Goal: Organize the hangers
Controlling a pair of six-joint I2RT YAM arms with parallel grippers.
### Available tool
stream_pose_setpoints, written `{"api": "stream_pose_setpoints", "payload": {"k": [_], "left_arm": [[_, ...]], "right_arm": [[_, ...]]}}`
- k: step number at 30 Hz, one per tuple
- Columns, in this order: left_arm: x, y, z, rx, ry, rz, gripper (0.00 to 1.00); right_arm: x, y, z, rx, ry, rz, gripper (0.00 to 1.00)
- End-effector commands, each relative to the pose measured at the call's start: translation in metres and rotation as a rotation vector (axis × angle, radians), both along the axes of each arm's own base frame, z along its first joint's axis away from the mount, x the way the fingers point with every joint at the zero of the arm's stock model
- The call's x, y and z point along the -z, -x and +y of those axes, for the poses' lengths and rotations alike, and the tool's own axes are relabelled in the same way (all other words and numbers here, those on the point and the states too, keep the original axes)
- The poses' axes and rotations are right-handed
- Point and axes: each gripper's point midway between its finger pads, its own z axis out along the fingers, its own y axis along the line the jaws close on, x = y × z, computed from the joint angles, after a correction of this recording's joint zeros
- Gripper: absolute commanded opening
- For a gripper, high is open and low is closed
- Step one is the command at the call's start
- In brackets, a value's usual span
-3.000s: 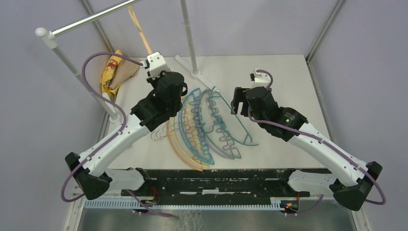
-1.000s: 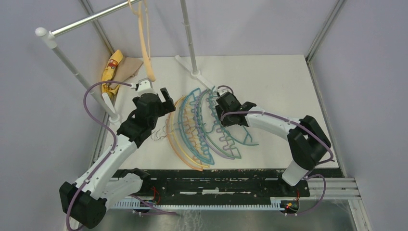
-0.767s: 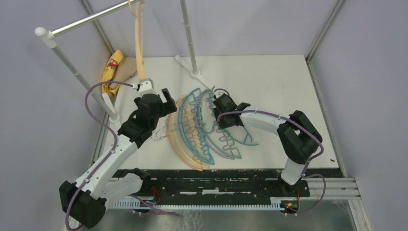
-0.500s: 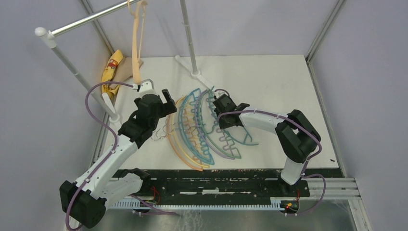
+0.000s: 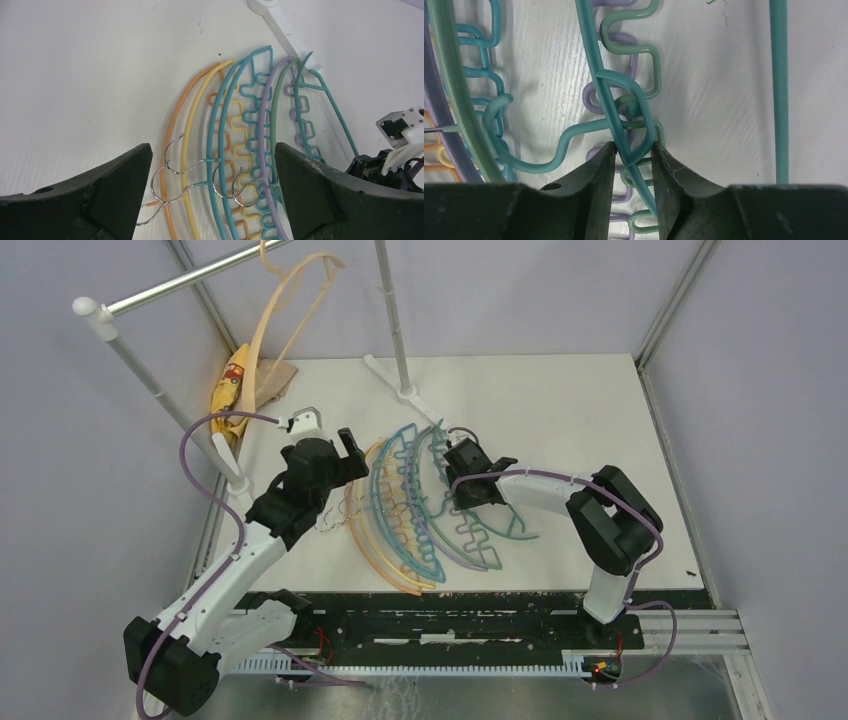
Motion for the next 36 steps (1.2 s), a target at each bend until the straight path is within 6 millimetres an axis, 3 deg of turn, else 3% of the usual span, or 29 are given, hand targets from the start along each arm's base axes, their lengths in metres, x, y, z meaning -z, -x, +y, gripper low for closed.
{"api": "stream_pose_setpoints", "payload": {"k": [1, 3, 5, 6, 10, 13, 17, 21, 24, 29, 32, 36], "left_arm": [[-0.010, 0.000, -0.004, 0.001, 0.046, -0.037, 0.99], [-0.009, 0.000, -0.005, 0.003, 0.049, -0.035, 0.99], [-0.007, 0.000, -0.005, 0.004, 0.048, -0.031, 0.99], [-0.007, 0.000, -0.005, 0.006, 0.046, -0.030, 0.99], [-0.010, 0.001, -0.007, 0.024, 0.048, -0.036, 0.99], [-0.016, 0.002, -0.014, 0.064, 0.065, -0.053, 0.99], [-0.024, 0.003, -0.024, 0.122, 0.089, -0.072, 0.99], [-0.027, 0.005, -0.037, 0.189, 0.113, -0.079, 0.99], [-0.034, 0.009, -0.059, 0.290, 0.164, -0.115, 0.99], [-0.047, 0.038, -0.129, 0.532, 0.333, -0.225, 0.99], [-0.035, 0.053, -0.162, 0.575, 0.286, -0.227, 0.99], [-0.009, 0.055, -0.185, 0.565, 0.220, -0.189, 0.99]], "right_arm": [[0.008, 0.010, -0.011, 0.025, 0.007, 0.021, 0.38], [0.007, 0.011, -0.014, 0.033, 0.011, 0.017, 0.26], [0.002, 0.013, -0.017, 0.044, 0.011, 0.011, 0.05], [-0.003, 0.012, -0.018, 0.050, 0.009, 0.003, 0.01], [-0.039, 0.008, -0.024, 0.071, -0.010, -0.067, 0.00], [-0.083, 0.001, -0.029, 0.097, -0.045, -0.162, 0.00], [-0.136, -0.016, -0.058, 0.181, 0.019, -0.309, 0.00], [-0.159, -0.027, -0.079, 0.235, 0.073, -0.365, 0.01], [-0.176, -0.026, -0.061, 0.226, -0.089, -0.383, 0.01], [-0.215, -0.027, -0.018, 0.232, -0.477, -0.416, 0.00], [-0.239, -0.025, 0.008, 0.216, -0.668, -0.403, 0.01], [-0.262, -0.024, 0.030, 0.208, -0.842, -0.370, 0.01]]}}
